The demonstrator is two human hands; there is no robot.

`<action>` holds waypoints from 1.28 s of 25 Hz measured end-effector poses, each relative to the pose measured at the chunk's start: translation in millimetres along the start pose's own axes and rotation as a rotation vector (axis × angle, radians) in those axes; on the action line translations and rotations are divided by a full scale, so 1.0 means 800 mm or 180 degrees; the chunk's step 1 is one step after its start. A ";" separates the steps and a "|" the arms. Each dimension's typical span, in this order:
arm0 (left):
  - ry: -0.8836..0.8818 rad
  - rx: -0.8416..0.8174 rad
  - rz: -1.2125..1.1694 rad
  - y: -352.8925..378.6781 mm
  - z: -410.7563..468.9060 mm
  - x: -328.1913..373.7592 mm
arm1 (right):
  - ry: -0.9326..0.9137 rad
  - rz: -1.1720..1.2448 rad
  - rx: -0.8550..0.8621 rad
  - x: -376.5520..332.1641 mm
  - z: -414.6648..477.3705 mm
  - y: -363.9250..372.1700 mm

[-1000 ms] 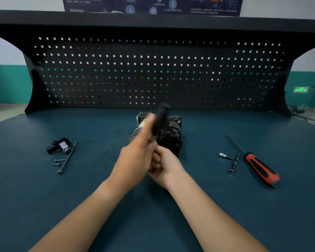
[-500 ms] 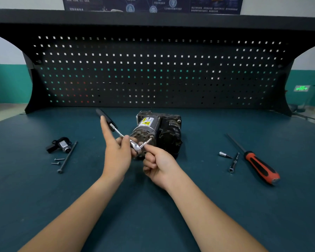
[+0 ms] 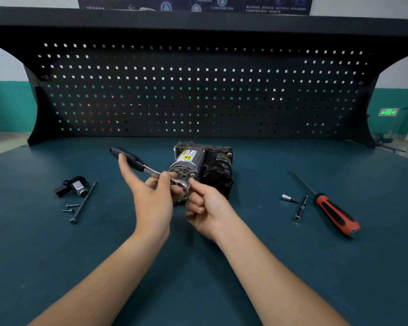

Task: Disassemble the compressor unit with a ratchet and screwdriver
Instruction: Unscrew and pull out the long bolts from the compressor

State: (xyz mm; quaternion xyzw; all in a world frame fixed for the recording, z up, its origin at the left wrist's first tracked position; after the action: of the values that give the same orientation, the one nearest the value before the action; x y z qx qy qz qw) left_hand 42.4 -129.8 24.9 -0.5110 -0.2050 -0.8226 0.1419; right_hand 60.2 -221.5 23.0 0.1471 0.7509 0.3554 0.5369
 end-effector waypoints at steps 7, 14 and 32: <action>0.0294 -0.0058 0.0270 -0.005 0.001 -0.005 | -0.0018 0.0004 -0.0040 0.002 0.003 0.002; 0.1885 -0.0558 0.1724 -0.004 -0.010 0.003 | -0.0014 0.0018 0.0078 0.000 0.005 -0.005; 0.2062 -0.0546 0.1983 -0.011 0.012 -0.001 | -0.0777 -0.0862 0.0297 0.000 0.028 0.007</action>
State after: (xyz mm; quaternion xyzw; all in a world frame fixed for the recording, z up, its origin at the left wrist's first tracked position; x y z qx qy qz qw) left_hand 46.4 -117.8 26.4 -0.2746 0.0823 -0.8721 0.3965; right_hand 79.5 -209.3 23.4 0.1114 0.7088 0.2242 0.6595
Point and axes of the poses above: each hand's wrist, its own z-axis towards the middle knuckle, its own y-axis out of the palm, x = y × z, the point moved 1 cm from there along z, towards the middle knuckle, and after that the axes turned 10 degrees about z, right-handed, at the moved point
